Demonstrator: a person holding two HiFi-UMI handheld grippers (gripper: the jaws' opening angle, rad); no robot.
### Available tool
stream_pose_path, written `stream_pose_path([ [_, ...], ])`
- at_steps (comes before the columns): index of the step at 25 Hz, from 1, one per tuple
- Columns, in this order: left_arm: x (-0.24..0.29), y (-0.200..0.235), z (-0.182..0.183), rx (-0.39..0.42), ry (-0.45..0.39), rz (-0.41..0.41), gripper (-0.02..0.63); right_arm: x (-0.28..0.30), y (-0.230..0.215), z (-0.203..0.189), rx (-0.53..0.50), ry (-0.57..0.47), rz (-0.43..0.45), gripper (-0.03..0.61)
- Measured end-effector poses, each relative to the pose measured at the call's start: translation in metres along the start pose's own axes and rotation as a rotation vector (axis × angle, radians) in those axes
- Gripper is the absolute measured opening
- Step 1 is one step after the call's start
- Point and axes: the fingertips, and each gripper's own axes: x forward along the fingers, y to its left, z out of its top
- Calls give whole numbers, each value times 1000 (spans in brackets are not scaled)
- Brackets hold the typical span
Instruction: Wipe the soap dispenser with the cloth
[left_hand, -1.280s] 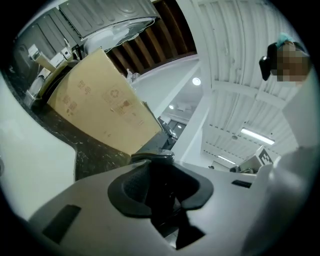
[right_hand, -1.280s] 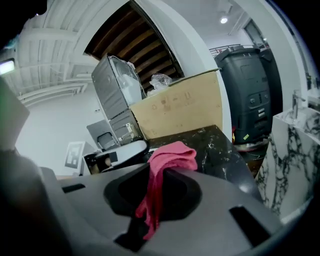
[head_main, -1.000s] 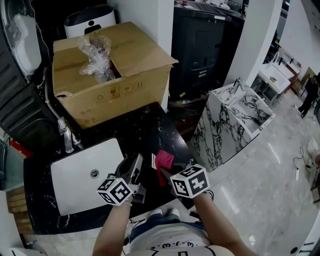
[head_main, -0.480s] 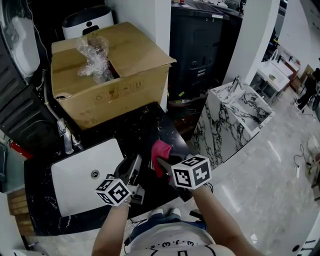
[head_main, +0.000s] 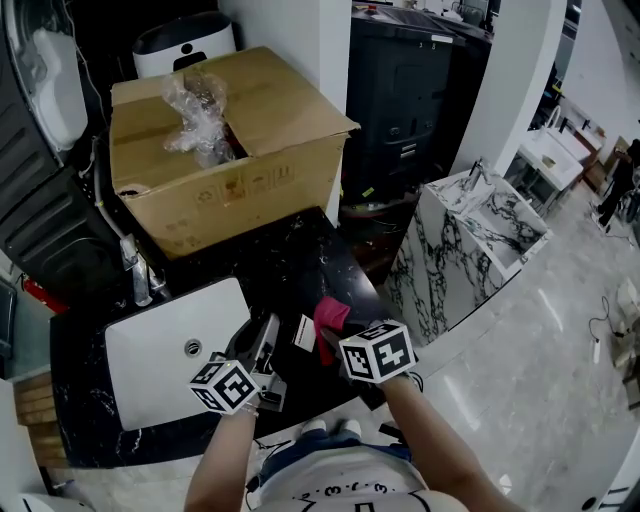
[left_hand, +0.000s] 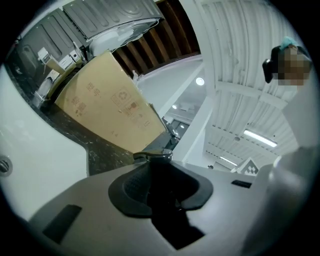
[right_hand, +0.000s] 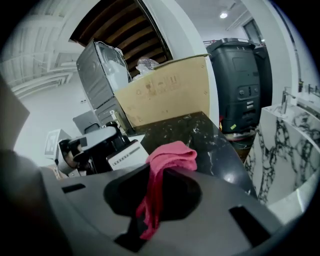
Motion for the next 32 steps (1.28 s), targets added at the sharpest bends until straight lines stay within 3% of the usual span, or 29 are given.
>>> stream_pose_path([
  [5, 0, 3, 0, 63, 52, 22, 118, -14, -9, -7, 62, -29, -15, 52],
  [10, 27, -30, -6, 249, 138, -90, 98, -34, -23, 5, 106, -96, -43, 52],
  [13, 41, -51, -21, 350, 197, -230, 97, -45, -31, 11, 122, -128, -65, 52],
  [17, 42, -84, -51, 533, 309, -512, 98, -55, -40, 9, 134, -143, -88, 52],
  [19, 39, -90, -57, 609, 361, -576, 100, -58, -42, 6, 132, -140, -91, 52],
  [21, 35, -89, -55, 660, 384, -580, 100, -60, -42, 4, 128, -137, -88, 52],
  [27, 18, -69, -37, 647, 345, -471, 98, -55, -31, 3, 109, -128, -49, 52],
  [30, 10, -59, -28, 569, 290, -417, 97, -48, -15, 4, 79, -115, 16, 52],
  [32, 4, -54, -25, 492, 252, -422, 98, -43, 1, 7, 54, -113, 81, 52],
])
